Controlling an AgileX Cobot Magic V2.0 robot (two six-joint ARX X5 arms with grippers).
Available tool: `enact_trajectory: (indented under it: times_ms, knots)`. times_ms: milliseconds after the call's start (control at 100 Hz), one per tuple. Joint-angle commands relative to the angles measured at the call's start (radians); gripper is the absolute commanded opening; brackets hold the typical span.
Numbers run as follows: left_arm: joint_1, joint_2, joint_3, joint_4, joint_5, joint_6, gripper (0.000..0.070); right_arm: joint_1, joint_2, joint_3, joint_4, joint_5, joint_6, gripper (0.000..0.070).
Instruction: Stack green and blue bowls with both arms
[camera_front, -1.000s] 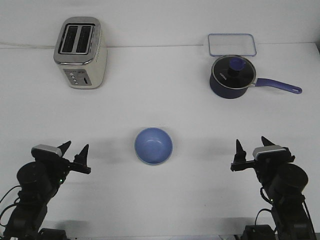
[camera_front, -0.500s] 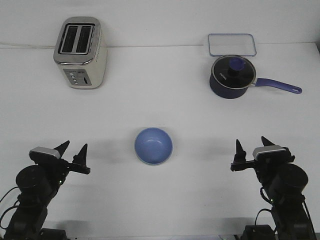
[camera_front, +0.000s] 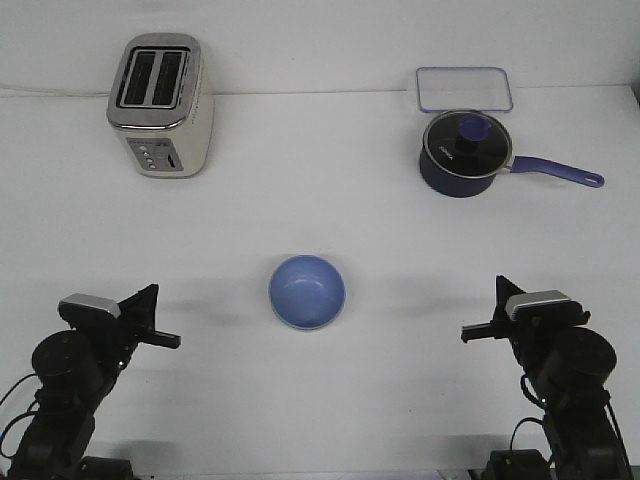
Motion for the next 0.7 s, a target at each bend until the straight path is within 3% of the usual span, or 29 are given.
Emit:
enact_trajectory:
  times_ms: [0,690]
  knots:
    - [0.002,0.004,0.013,0.01,-0.002,-0.002,0.001,0.001,0.0,0.003,0.01,0.003,-0.007,0.0003]
    - [0.002,-0.048,0.013,0.01,-0.002,-0.002,0.0011,0.001,0.0,0.003,0.011,0.003,-0.007,0.0003]
